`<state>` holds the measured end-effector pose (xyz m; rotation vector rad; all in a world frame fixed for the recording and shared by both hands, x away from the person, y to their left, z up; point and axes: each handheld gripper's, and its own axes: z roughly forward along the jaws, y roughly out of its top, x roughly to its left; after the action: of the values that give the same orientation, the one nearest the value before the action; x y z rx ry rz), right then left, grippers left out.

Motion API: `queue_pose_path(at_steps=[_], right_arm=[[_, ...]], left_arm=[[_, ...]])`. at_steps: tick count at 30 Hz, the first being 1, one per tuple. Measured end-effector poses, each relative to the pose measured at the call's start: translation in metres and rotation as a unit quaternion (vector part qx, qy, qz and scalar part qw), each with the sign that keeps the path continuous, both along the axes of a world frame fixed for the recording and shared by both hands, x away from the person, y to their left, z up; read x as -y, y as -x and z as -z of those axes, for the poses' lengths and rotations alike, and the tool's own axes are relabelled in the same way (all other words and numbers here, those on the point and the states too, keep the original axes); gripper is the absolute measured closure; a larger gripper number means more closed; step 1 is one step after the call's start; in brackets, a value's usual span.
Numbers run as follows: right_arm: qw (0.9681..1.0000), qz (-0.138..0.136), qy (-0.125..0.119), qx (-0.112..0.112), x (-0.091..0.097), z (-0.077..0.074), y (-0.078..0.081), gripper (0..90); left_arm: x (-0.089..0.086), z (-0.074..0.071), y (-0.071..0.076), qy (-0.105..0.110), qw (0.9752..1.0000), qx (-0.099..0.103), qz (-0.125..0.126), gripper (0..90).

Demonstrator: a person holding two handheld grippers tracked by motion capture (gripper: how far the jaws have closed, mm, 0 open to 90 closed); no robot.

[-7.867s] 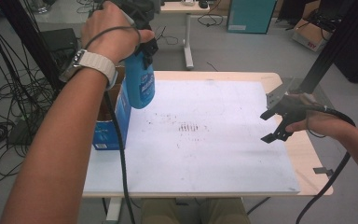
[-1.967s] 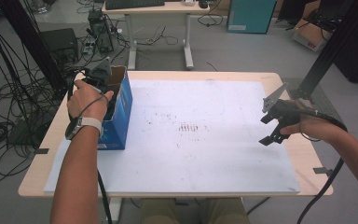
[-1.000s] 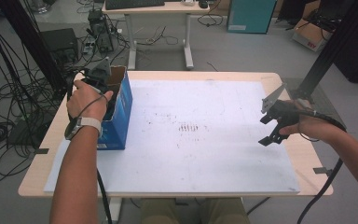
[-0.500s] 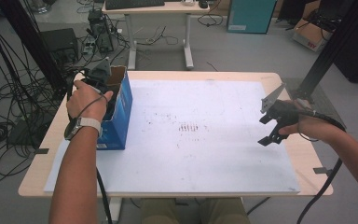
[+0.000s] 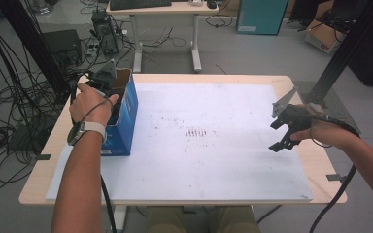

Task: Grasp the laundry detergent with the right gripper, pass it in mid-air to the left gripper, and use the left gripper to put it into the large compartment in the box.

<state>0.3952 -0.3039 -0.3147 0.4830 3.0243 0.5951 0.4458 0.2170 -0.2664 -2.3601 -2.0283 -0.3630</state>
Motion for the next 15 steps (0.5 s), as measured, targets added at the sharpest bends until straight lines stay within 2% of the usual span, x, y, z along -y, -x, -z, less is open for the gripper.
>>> queue_pose_path(at_steps=[7,10,12,13,15], right_arm=[[1.0000,-0.003,0.000,0.001,-0.0009,-0.0003,0.0006,9.5],[1.0000,-0.001,0.000,0.001,-0.0002,-0.0011,0.0008,9.5],[1.0000,0.000,-0.004,0.000,0.0007,-0.0010,0.0011,9.5],[1.0000,-0.002,-0.003,0.001,0.0015,-0.0009,0.0009,9.5],[1.0000,0.007,0.003,-0.003,0.0028,-0.0011,0.0028,9.5]], left_arm=[[0.0004,-0.0001,-0.0001,0.003,1.0000,-0.002,0.000,37.4],[0.0006,-0.0009,-0.0003,0.007,1.0000,0.004,0.001,37.1],[-0.0010,0.0000,-0.0009,0.009,1.0000,0.002,0.001,33.7],[-0.0021,0.0000,-0.0012,0.012,0.9999,0.002,-0.001,27.9],[-0.0038,-0.0010,-0.0009,0.020,0.9998,0.009,0.002,25.1]])
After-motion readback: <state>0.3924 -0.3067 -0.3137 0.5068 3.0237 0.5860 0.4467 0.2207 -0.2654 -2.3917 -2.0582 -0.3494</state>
